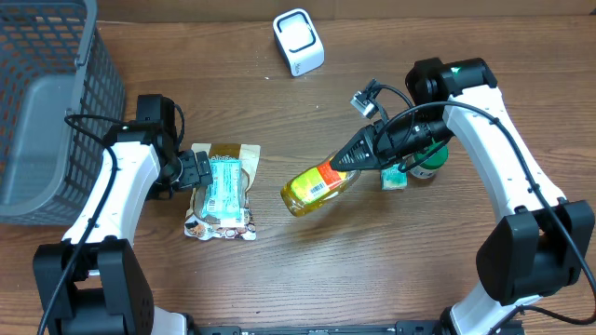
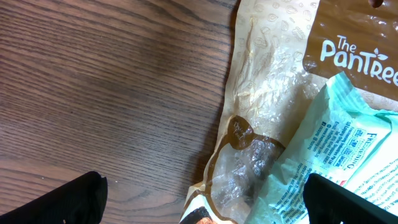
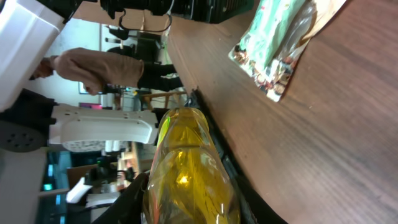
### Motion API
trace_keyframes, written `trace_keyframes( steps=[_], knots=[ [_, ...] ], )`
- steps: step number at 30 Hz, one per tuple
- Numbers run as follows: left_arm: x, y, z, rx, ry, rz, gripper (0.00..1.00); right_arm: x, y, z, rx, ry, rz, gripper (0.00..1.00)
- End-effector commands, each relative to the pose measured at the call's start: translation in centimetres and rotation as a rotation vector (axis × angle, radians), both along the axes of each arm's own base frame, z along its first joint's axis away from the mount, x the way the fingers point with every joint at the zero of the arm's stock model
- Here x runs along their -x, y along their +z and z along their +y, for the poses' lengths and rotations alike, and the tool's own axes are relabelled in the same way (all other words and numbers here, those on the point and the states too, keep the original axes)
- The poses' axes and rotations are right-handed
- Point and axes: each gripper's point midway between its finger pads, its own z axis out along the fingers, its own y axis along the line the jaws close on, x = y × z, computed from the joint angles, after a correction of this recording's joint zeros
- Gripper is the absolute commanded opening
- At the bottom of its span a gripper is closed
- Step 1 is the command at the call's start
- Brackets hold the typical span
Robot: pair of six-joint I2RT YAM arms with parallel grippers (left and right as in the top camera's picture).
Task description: Scan the item barcode
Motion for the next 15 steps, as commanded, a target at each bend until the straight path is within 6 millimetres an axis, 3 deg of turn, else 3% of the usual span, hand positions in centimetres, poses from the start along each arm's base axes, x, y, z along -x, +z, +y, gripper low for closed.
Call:
trace_keyframes(
  steps=[1,7,12,15],
  knots=[
    [-0.4,0.3,-0.3,0.006,-0.016,-0.008,1.0,0.4,1.3,0.0,-0.017,-0.005,-0.047,0.15],
    [-0.4,0.3,-0.3,0.006,-0.016,-0.008,0.99,-0.9,-0.9,-0.7,0.124,-0.035,-0.068,0.16],
    [-0.4,0.3,-0.3,0.006,-0.016,-0.008,1.0,-4.0,-5.7,-2.8,0.513,-0.204,-0.069,0.16],
    [-0.4,0.3,-0.3,0.006,-0.016,-0.008,0.99,-5.7,-7.1,-3.0,0.68,-0.303,-0.127,0.16]
  ],
)
